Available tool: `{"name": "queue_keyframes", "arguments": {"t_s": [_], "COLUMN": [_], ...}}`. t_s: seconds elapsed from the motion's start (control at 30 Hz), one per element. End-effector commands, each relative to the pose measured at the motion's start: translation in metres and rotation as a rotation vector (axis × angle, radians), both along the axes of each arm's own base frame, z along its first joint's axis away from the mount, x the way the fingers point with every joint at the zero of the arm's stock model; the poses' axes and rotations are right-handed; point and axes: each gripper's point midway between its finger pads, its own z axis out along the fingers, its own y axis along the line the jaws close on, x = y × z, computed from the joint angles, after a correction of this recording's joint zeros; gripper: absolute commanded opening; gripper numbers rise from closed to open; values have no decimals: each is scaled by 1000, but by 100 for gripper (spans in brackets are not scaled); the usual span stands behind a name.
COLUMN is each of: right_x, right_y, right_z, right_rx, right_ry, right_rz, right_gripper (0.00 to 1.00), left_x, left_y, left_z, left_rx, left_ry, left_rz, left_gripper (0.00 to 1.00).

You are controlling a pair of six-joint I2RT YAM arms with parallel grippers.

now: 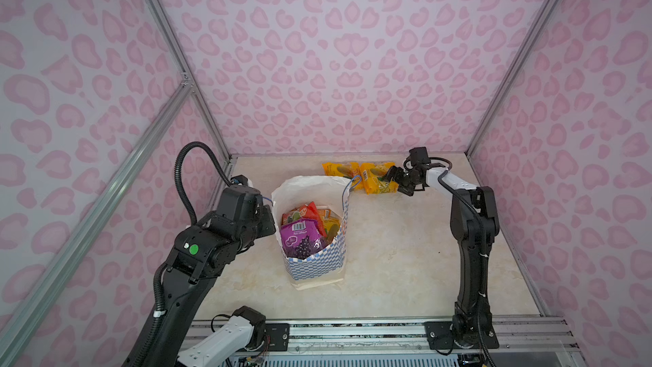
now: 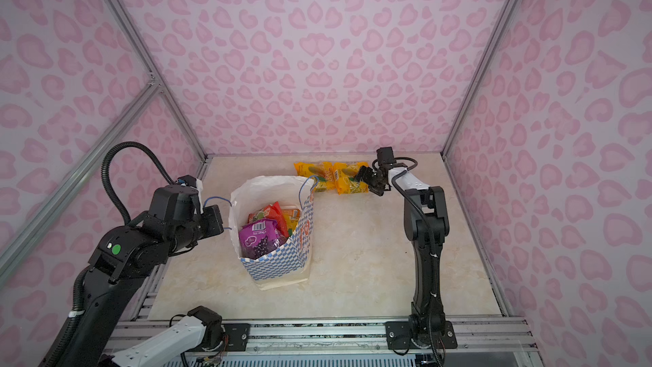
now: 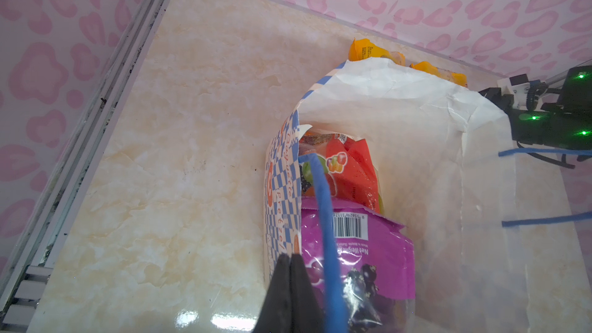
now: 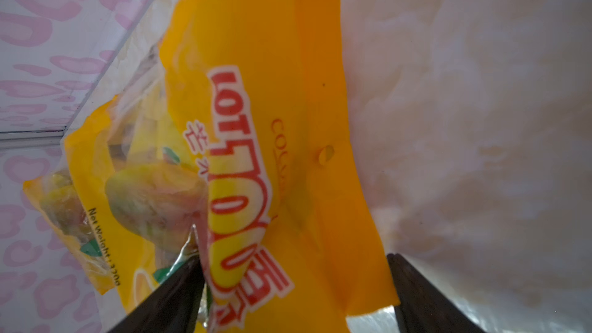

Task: Place the snacks into the paper bag
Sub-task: 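Close the right gripper on the nearer yellow mango bag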

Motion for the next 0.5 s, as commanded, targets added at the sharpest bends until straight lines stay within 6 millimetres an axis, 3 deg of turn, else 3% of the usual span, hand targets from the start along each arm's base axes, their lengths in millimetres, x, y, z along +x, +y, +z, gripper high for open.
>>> {"name": "queue_keyframes", "arguments": {"t_s": [0.0, 0.13, 0.23, 0.47], "right_x": [-9, -14, -18, -29], "right_y": [10, 12, 13, 11], "right_z": [-13, -22, -25, 1], "right_rx": [10, 13, 25, 61], "right_ry": [35, 61, 70, 12], "right_rz": [38, 40, 38, -7], "right_gripper": [83, 73, 56, 20], "left_x": [2, 1, 0, -2], "left_y": [1, 0, 0, -1], "left_z": [-1, -1, -2, -4], "left_rx": [14, 6, -2, -11], "left_ry": [-5, -6, -6, -3], "left_rz": [1, -3, -5, -6], "left_gripper": [5, 4, 4, 4]}}
